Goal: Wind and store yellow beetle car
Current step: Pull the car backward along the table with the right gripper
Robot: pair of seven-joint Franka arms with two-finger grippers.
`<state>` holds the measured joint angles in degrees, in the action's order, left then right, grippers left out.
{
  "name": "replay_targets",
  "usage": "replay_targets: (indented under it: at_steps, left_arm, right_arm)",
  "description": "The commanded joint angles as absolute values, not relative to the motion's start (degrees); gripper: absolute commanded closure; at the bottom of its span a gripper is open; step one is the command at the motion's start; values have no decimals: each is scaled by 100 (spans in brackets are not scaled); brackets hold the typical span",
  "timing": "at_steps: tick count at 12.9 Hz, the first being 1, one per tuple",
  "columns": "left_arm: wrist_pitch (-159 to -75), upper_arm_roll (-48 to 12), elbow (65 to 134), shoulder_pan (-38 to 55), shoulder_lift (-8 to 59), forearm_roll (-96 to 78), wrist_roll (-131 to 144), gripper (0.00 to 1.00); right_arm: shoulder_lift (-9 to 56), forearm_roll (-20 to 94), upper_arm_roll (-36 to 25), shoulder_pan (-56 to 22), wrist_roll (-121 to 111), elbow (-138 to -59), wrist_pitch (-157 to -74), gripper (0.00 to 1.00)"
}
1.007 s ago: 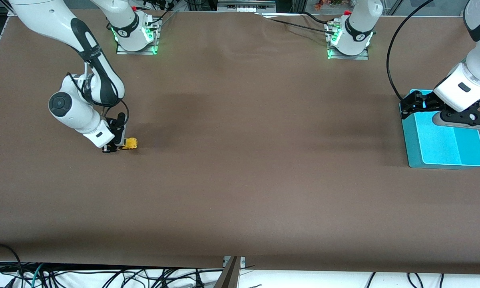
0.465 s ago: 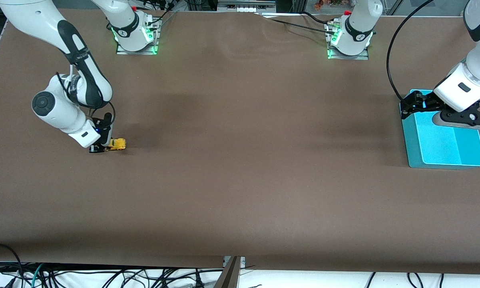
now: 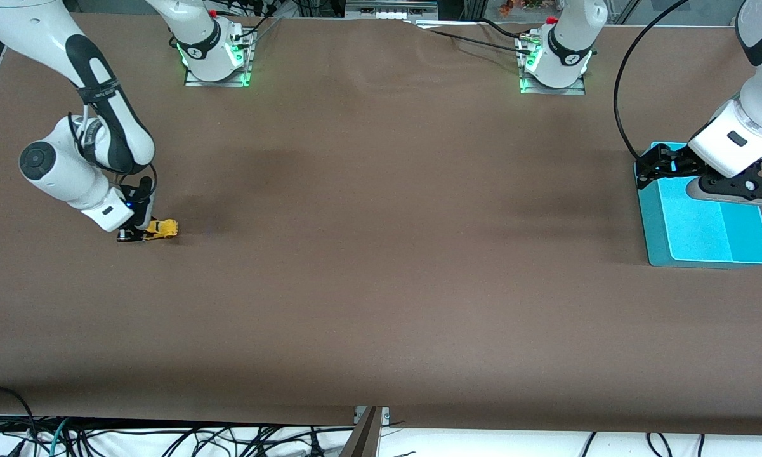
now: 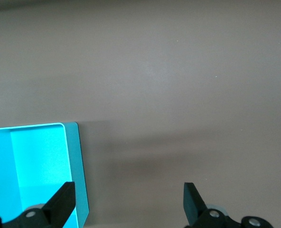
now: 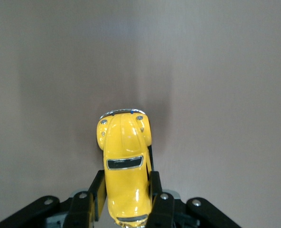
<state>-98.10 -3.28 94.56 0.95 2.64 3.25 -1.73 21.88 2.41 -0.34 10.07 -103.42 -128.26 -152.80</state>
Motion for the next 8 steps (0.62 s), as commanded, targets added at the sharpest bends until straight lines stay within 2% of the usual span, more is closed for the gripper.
replay_targets:
  at_steps: [1, 3, 5, 8]
  left_arm:
    - [-9738, -308, 9352, 132, 290, 343, -149, 0]
    - [-9738, -308, 9352, 132, 290, 343, -149, 0]
    - [-9738, -308, 9352, 132, 290, 343, -149, 0]
    - [-9738, -308, 9352, 132, 290, 343, -149, 0]
  right_arm:
    - [2733, 316, 0, 1406, -10748, -12859, -15311, 79]
    - [2751, 334, 0, 1433, -10740, -12841, -15311, 79]
    - [2751, 343, 9, 1424, -10723, -12823, -15302, 73]
    - [2733, 343, 105, 1415, -10679, -12753, -15258, 59]
